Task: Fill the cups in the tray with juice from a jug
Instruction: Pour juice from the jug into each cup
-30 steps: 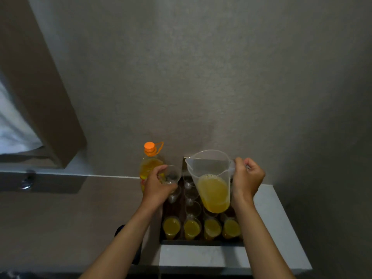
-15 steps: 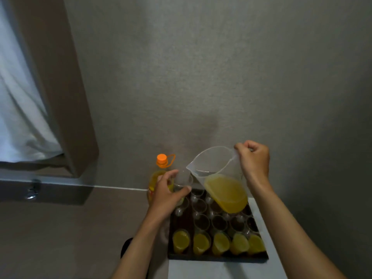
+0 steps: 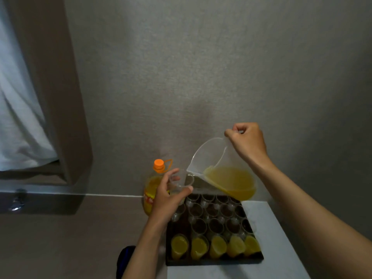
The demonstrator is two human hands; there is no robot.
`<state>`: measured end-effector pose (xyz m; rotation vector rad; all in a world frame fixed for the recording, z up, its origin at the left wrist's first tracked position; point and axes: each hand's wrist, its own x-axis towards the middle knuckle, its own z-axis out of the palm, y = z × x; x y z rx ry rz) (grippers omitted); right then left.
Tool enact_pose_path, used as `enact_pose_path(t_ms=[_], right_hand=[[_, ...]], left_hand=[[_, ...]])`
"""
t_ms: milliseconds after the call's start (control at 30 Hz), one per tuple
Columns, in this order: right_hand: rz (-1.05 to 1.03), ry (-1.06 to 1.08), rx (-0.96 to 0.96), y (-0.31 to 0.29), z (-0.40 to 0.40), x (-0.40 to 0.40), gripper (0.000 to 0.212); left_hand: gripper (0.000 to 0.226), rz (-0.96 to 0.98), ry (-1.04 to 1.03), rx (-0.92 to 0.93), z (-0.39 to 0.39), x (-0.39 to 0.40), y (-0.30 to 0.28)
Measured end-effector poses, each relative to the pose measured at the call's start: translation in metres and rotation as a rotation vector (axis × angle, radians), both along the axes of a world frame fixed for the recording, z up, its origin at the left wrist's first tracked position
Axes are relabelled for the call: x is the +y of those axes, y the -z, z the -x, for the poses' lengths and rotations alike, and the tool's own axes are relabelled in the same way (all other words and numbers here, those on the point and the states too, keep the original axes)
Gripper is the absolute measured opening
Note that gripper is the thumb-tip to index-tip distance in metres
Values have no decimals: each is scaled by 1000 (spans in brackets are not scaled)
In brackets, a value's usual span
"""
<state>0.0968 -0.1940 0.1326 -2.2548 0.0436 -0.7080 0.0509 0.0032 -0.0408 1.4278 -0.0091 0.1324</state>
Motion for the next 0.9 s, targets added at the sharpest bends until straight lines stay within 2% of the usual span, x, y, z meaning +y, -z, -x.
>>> enact_pose_path(t_ms=[900], right_hand=[[222,-35,-41,-25,-16,15,37]], left_hand=[[55,66,17,-16,-6,-4,-12]])
